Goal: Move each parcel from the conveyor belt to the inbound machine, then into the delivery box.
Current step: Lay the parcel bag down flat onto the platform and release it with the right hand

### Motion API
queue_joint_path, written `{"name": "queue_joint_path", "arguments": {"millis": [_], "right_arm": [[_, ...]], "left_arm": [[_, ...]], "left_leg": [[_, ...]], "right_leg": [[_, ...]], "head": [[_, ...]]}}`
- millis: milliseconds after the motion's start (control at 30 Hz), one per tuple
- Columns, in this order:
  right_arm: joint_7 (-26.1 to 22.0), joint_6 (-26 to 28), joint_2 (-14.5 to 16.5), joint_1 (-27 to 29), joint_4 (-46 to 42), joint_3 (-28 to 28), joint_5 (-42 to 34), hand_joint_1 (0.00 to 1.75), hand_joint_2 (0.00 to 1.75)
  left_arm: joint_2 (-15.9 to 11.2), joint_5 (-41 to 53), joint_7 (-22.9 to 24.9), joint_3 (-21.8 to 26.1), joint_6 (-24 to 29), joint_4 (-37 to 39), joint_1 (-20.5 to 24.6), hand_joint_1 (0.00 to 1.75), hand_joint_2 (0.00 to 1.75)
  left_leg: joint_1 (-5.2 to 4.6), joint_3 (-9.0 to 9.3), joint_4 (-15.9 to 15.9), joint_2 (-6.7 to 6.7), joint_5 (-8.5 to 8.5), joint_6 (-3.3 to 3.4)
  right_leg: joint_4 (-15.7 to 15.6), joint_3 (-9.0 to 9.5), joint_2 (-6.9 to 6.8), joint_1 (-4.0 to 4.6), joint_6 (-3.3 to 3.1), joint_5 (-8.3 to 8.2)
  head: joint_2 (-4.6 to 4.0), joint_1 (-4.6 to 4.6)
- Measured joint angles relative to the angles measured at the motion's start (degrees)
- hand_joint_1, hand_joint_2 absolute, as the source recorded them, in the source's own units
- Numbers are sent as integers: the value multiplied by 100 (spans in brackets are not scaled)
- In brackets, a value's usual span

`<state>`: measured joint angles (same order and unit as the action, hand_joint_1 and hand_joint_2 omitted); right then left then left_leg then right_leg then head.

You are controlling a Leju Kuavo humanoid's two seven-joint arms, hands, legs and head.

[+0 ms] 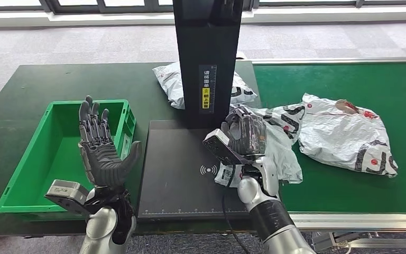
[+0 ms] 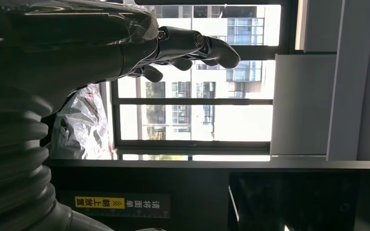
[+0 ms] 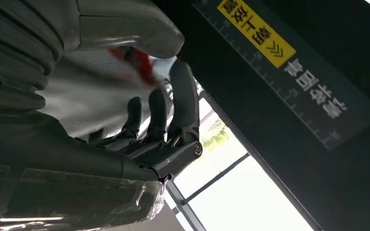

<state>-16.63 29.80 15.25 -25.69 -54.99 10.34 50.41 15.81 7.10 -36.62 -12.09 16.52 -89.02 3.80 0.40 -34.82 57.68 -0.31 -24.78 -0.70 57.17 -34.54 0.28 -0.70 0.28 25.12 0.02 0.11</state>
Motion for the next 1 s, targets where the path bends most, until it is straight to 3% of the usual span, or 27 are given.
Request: {"name": "queue_joint_path", "arguments": {"millis": [33,700,833,900,1000], "right_arm": [[7,-41,1,-17,53,0,-41,0,0],[13,-285,1,-35,176,0,-226,0,0],[-72,-212,11,-14,169,-4,-299,0,175],[-595,151,80,183,-64,-99,-551,0,175],[-2016,881,233,831,-1637,-558,-848,0,175]], "left_arm": [[-1,-1,2,0,1,0,0,0,175],[-10,-6,18,0,9,0,23,0,175],[-10,-6,18,0,9,0,24,0,175],[-10,-2,17,-4,8,1,25,0,175],[-13,118,1,-54,-22,39,39,0,175]], "left_leg": [[0,0,0,0,0,0],[0,0,0,0,-1,0],[0,1,1,0,-1,0],[0,4,3,-4,-1,1],[-1,-12,5,-32,-2,1]], "right_leg": [[0,0,0,0,0,0],[-1,-1,0,-1,0,1],[-2,-1,0,-1,0,1],[-3,-3,-2,-1,0,1],[-2,-8,-23,-3,3,5]], "head": [[0,0],[0,0],[0,1],[0,1],[0,0]]}}
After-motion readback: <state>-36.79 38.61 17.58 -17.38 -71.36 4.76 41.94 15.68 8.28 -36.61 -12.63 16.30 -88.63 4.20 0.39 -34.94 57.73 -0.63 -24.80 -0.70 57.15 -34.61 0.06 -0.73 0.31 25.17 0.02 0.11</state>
